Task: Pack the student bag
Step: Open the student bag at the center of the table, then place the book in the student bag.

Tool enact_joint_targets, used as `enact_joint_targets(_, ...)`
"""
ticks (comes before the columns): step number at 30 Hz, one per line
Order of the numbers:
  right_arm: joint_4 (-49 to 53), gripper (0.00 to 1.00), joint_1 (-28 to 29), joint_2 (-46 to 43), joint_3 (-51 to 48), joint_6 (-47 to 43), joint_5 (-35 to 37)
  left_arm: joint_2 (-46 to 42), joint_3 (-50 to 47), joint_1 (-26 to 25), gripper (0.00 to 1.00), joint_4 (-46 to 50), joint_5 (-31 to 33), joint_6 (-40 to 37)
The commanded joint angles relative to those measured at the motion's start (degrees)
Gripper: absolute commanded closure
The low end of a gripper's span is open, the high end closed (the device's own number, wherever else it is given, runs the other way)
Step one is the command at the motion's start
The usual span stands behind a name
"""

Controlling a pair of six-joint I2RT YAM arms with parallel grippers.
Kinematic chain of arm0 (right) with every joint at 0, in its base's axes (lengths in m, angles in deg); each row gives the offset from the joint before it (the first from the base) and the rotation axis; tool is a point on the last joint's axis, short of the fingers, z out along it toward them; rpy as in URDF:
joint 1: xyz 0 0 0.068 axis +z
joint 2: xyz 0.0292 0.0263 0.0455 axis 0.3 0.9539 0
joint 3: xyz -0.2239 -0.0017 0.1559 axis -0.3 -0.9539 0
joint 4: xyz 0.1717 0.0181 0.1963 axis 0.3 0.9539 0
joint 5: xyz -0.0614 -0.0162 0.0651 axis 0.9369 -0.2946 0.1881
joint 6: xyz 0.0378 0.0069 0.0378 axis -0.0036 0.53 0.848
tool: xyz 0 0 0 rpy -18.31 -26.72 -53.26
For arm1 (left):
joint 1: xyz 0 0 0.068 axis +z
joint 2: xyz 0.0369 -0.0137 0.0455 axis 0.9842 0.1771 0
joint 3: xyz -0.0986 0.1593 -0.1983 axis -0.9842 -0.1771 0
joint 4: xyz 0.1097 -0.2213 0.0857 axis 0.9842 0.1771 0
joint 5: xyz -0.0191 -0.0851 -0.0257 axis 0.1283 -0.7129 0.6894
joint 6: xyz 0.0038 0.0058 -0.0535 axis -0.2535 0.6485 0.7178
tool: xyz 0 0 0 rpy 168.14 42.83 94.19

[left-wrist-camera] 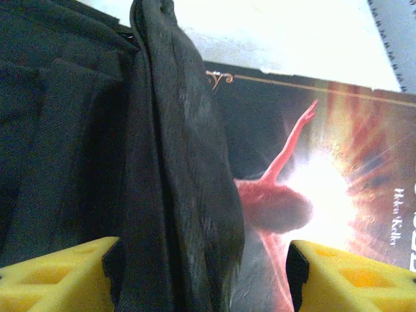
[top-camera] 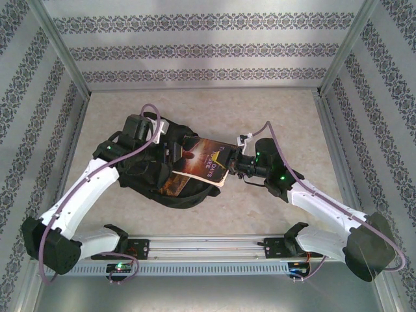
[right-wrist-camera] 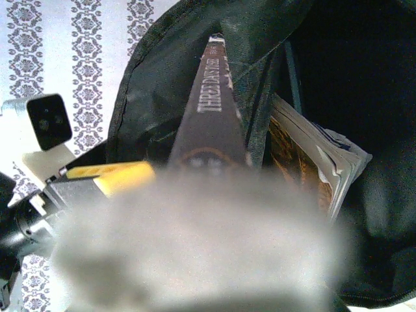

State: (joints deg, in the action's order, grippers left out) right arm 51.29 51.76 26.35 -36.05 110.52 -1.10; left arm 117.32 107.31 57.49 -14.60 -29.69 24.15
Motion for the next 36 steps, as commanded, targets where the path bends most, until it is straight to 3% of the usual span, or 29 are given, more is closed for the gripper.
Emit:
enact_joint_targets(1,-3.9,1.0,0.7,-1.9,0.3,-1.5,-0.4,2.9,1.9,1.1,0.33,-5.1,-8.1,-1.2)
enact_joint_targets(4,-4.0,1.0,0.7,-1.6,0.1,-1.6,-0.6,5.3,1.1,2.1,0.42,-10.7,-12.0,2.1)
enact_joint_targets(6,-3.8,1.0,0.7,-1.7,0.0,-1.9,-0.7,7.0,1.9,2.6,0.61,-11.5,-13.0,2.9)
enact_joint_targets(8,-1.3,1.0,0.7,-2.1,0.3,-3.8,-0.1,6.9,3.1,3.4,0.99,-11.6,-12.2,3.6)
enact_joint_targets(12,2.2,1.0,0.7,-3.7,-0.8,-7.6,0.8,3.3,6.7,3.9,1.0,-9.0,-8.9,2.3)
enact_joint_targets(20,2.2,1.0,4.4,-1.6,-2.4,-17.8,5.6,-0.1,13.4,3.9,1.0,-2.3,-8.3,2.1)
enact_joint_targets(26,1.5,1.0,7.4,3.9,1.4,-25.0,10.9,-0.3,14.0,3.9,1.0,-2.6,-11.2,3.9)
enact_joint_targets(36,-8.0,1.0,11.4,22.4,13.2,-24.1,15.9,-0.2,12.4,3.9,1.0,-6.0,-13.4,6.8)
